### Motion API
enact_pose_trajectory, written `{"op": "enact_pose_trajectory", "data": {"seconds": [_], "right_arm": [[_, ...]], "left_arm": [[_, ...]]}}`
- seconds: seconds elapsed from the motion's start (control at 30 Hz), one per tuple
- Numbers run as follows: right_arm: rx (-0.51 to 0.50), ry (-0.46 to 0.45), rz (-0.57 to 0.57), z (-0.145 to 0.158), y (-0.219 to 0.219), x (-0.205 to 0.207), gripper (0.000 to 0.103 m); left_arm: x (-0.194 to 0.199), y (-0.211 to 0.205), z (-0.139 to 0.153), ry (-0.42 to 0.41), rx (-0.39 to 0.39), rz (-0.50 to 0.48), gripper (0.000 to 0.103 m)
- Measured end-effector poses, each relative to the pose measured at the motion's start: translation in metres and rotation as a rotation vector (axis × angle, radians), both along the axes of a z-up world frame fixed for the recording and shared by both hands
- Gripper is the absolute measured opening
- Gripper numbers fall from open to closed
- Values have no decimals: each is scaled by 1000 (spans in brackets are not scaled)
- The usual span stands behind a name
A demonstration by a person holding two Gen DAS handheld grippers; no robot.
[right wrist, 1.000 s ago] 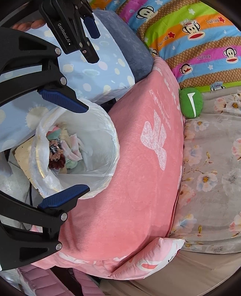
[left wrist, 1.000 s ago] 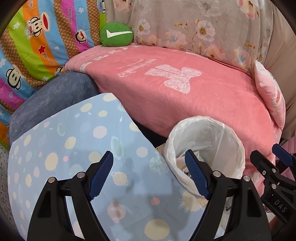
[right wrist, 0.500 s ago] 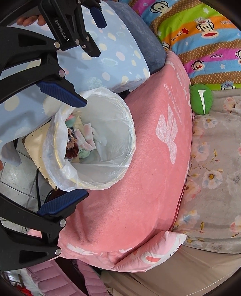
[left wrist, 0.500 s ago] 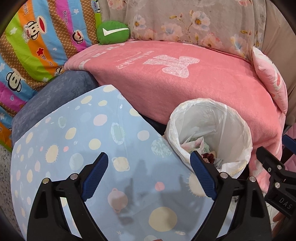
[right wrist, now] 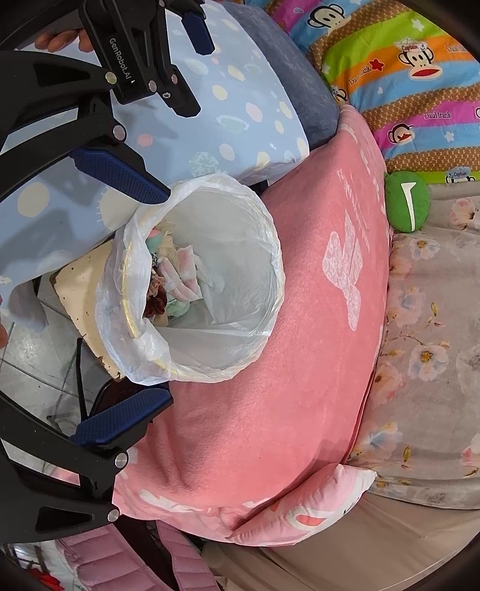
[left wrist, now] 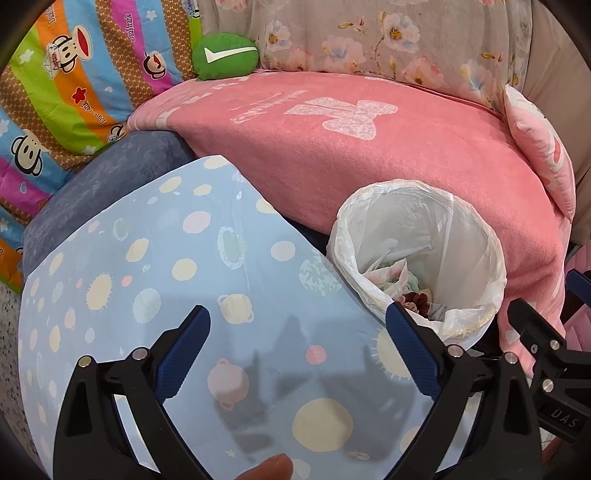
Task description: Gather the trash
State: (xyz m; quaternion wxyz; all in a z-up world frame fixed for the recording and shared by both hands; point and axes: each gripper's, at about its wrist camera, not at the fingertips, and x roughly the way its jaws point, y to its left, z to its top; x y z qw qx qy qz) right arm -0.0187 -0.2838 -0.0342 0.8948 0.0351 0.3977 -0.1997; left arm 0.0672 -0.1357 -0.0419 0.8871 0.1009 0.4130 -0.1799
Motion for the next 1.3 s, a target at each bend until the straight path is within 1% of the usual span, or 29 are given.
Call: {"op": "enact_pose_trajectory", "data": {"seconds": [0.3, 0.6, 1.07, 1.3], "right_arm": [[-5, 26, -12, -9, -3, -2, 96], [-11, 30, -15, -10, -4, -3, 96], [-14, 30, -13, -10, -8, -3, 96], [-16, 28, -16, -9, -9, -3, 96]], "left_arm": [[-2, -4, -6, 7, 19, 14, 93], [-4, -6, -7, 14, 23, 26, 93], [-6, -8, -6, 18, 13, 40, 93], [-9, -7, -5, 25, -4, 49, 93]]}}
